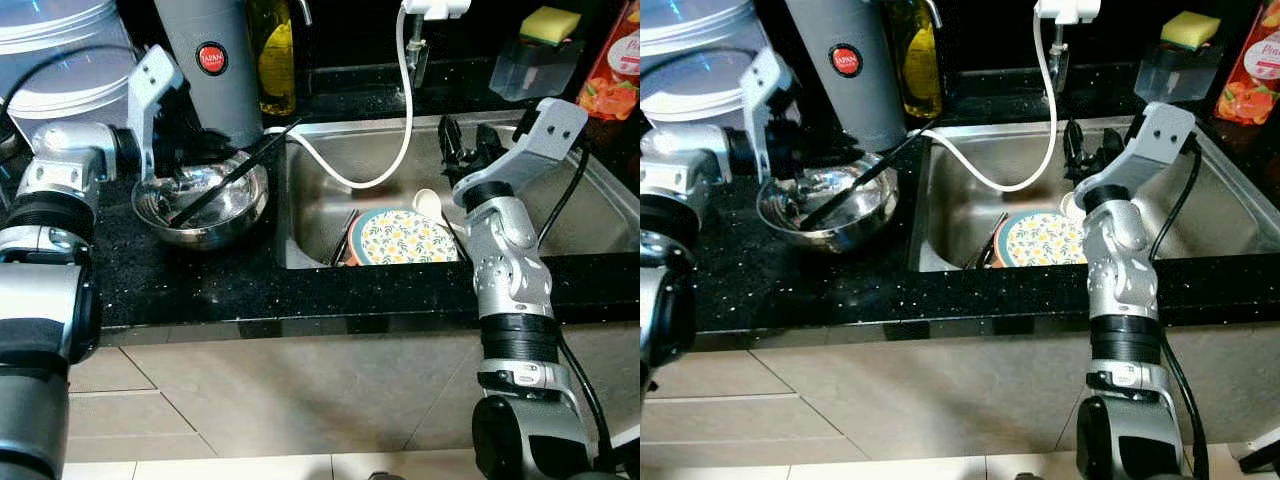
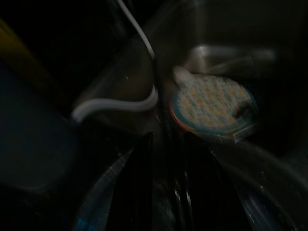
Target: Kitchen organization
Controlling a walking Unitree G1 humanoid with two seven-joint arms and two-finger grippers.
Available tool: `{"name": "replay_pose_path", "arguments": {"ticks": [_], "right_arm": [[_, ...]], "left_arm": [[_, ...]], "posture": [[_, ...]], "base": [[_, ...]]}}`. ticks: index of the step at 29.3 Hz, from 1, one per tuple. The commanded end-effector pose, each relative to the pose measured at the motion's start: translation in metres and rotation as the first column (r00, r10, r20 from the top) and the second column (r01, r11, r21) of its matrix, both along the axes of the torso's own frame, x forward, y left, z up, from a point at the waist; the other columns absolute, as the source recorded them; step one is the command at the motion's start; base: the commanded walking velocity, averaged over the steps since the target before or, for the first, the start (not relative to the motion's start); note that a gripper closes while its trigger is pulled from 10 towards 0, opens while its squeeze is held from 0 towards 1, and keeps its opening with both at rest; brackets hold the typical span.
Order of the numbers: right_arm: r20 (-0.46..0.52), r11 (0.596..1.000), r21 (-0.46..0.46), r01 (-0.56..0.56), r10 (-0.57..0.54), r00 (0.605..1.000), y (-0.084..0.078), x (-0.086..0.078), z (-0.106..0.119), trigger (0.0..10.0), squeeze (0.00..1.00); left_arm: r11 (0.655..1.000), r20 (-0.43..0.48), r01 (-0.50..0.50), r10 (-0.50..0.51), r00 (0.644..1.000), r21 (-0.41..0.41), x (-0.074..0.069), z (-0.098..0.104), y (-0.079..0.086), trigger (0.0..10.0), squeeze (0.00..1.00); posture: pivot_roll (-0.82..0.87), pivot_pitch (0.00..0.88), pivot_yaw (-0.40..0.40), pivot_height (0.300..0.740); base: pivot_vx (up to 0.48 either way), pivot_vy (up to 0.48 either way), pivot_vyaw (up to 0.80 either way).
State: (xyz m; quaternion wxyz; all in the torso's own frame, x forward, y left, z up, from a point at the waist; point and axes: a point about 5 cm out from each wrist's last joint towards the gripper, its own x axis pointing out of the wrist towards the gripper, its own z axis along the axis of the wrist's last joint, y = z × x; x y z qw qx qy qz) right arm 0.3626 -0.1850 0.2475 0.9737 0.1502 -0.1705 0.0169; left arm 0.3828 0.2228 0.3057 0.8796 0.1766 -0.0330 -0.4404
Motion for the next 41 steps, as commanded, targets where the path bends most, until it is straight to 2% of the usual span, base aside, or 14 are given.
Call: {"name": "replay_pose_path", "arguments": {"ticks": [1, 5, 6, 8, 9, 25, 26, 34, 35, 36, 37, 38, 39, 41], "right_arm": [[0.002, 1.000, -0.001, -0.014, 0.014, 1.000, 0.001, 0.003, 0.002, 10.0, 0.00], [0.006, 1.000, -0.004, -0.023, 0.023, 1.000, 0.003, 0.003, 0.003, 10.0, 0.00], [0.007, 1.000, -0.006, -0.029, 0.029, 1.000, 0.004, 0.004, 0.004, 10.0, 0.00], [0.006, 0.999, -0.006, -0.031, 0.031, 0.999, 0.005, 0.005, 0.004, 10.0, 0.00], [0.004, 0.999, -0.005, -0.033, 0.033, 0.999, 0.006, 0.005, 0.003, 10.0, 0.00], [-0.006, 1.000, 0.000, 0.014, -0.014, 1.000, -0.005, -0.005, -0.004, 10.0, 0.00], [-0.008, 1.000, 0.003, 0.021, -0.021, 1.000, -0.005, -0.007, -0.005, 10.0, 0.00], [-0.028, 0.999, 0.014, 0.049, -0.049, 0.998, -0.008, -0.017, -0.014, 10.0, 0.00], [-0.032, 0.998, 0.014, 0.054, -0.054, 0.998, -0.008, -0.019, -0.015, 10.0, 0.00], [-0.032, 0.998, 0.014, 0.054, -0.054, 0.998, -0.008, -0.019, -0.015, 10.0, 0.00], [-0.036, 0.998, 0.015, 0.061, -0.060, 0.998, -0.010, -0.020, -0.016, 10.0, 0.00], [-0.036, 0.998, 0.015, 0.061, -0.060, 0.998, -0.010, -0.020, -0.016, 10.0, 0.00], [-0.040, 0.998, 0.014, 0.065, -0.065, 0.997, -0.011, -0.022, -0.017, 10.0, 0.00], [-0.044, 0.998, 0.013, 0.068, -0.067, 0.997, -0.012, -0.022, -0.018, 10.0, 0.00]], "left_arm": [[0.999, 0.062, 0.003, -0.001, 0.998, -0.035, -0.003, 0.009, 0.000, 10.0, 0.00], [0.999, 0.049, 0.033, -0.032, 0.998, -0.023, -0.004, 0.002, -0.005, 10.0, 0.00], [0.999, -0.044, -0.042, 0.043, 0.998, 0.010, 0.002, -0.020, -0.002, 10.0, 0.00], [0.996, -0.110, -0.083, 0.084, 0.990, 0.016, 0.005, -0.033, 0.001, 10.0, 0.00], [0.995, -0.140, -0.096, 0.099, 0.985, 0.025, 0.006, -0.039, 0.002, 10.0, 1.00], [0.990, -0.239, -0.106, 0.126, 0.963, 0.095, 0.013, -0.061, -0.018, 10.0, 1.00], [0.988, -0.246, -0.107, 0.132, 0.960, 0.110, 0.014, -0.063, -0.019, 10.0, 0.00], [0.983, -0.306, -0.121, 0.157, 0.939, 0.135, 0.015, -0.075, -0.025, 10.0, 0.00], [0.984, -0.320, -0.126, 0.160, 0.934, 0.123, 0.014, -0.077, -0.025, 5.3, 0.00], [0.984, -0.320, -0.126, 0.160, 0.934, 0.123, 0.014, -0.077, -0.025, 5.3, 0.00], [0.986, -0.335, -0.130, 0.159, 0.929, 0.108, 0.014, -0.080, -0.024, 2.2, 0.00], [0.986, -0.335, -0.130, 0.159, 0.929, 0.108, 0.014, -0.080, -0.024, 2.2, 0.00], [0.987, -0.348, -0.134, 0.159, 0.924, 0.095, 0.013, -0.083, -0.023, 0.0, 0.00], [0.987, -0.358, -0.140, 0.159, 0.920, 0.080, 0.012, -0.086, -0.022, 0.0, 0.00]], "posture": [[0.06, 0.000, 0.047, 0.740], [0.06, 0.000, 0.043, 0.740], [0.07, 0.000, 0.042, 0.740], [0.07, 0.000, 0.042, 0.740], [0.07, 0.000, 0.043, 0.740], [0.02, 0.000, 0.089, 0.740], [0.01, 0.000, 0.104, 0.740], [0.00, 0.031, 0.132, 0.740], [0.00, 0.041, 0.136, 0.740], [0.00, 0.041, 0.136, 0.740], [0.00, 0.049, 0.136, 0.740], [0.00, 0.049, 0.136, 0.740], [-0.01, 0.054, 0.134, 0.740], [-0.01, 0.054, 0.130, 0.740]], "base": [[0.000, 0.000, 0.00], [0.000, 0.000, 0.00], [0.000, 0.000, 0.00], [0.000, 0.000, 0.00], [0.000, 0.000, 0.00], [0.000, 0.000, 0.00], [0.000, 0.000, 0.00], [0.000, 0.000, 0.00], [0.000, 0.000, 0.00], [0.000, 0.000, 0.00], [0.000, 0.000, 0.00], [0.000, 0.000, 0.00], [0.000, 0.000, 0.00], [0.000, 0.000, 0.00]]}}
